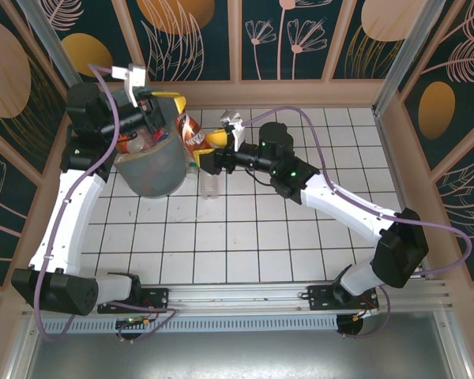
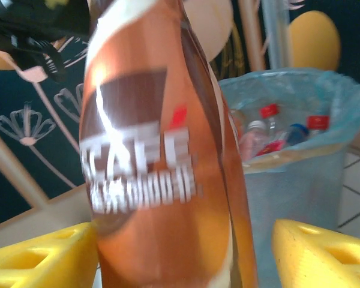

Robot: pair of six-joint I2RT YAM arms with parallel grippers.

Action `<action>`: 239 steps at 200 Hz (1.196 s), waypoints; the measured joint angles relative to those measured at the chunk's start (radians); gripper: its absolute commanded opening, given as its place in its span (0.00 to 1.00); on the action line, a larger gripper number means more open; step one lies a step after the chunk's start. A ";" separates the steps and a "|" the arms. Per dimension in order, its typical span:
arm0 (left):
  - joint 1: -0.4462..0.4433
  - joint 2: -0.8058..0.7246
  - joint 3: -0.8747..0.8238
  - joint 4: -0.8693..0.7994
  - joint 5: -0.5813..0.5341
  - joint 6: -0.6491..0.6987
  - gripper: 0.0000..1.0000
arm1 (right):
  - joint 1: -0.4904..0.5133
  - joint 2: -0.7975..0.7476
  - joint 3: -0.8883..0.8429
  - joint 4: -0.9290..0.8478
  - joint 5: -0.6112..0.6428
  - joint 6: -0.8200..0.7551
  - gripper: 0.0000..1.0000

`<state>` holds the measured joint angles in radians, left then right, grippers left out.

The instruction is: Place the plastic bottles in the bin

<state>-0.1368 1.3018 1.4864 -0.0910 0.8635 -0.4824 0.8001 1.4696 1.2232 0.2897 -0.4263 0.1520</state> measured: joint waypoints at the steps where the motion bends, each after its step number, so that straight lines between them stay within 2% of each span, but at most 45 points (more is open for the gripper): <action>1: 0.000 0.002 0.003 -0.001 -0.004 0.000 0.00 | 0.000 -0.002 -0.001 -0.003 0.005 -0.002 0.76; 35: 0.029 0.065 0.117 -0.064 -0.138 0.006 0.00 | 0.000 -0.021 -0.005 -0.041 0.094 -0.042 0.77; 76: 0.200 0.126 0.143 -0.117 -0.273 -0.003 0.00 | 0.000 -0.022 -0.005 -0.097 0.143 -0.087 0.77; 110: 0.319 0.178 0.140 -0.129 -0.304 -0.045 0.00 | 0.000 -0.022 -0.005 -0.133 0.172 -0.122 0.77; 145: 0.388 0.225 0.088 -0.116 -0.297 -0.108 0.00 | 0.000 -0.022 -0.005 -0.151 0.185 -0.146 0.77; 175: 0.396 0.265 0.071 -0.115 -0.301 -0.119 0.13 | 0.000 -0.022 -0.005 -0.172 0.193 -0.154 0.77; 193: 0.400 0.265 0.071 -0.115 -0.310 -0.117 0.42 | 0.000 -0.022 -0.005 -0.182 0.195 -0.154 0.77; 201: 0.401 0.265 0.071 -0.115 -0.319 -0.111 0.49 | 0.000 -0.022 -0.005 -0.186 0.198 -0.154 0.77; 212: 0.401 0.266 0.071 -0.123 -0.329 -0.106 0.54 | 0.000 -0.022 -0.005 -0.188 0.200 -0.154 0.77; 239: 0.401 0.266 0.074 -0.148 -0.363 -0.083 0.58 | 0.001 -0.021 -0.001 -0.195 0.203 -0.154 0.77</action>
<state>0.2638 1.5673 1.5600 -0.2390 0.5003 -0.5652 0.8013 1.4487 1.2221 0.0948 -0.2237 -0.0021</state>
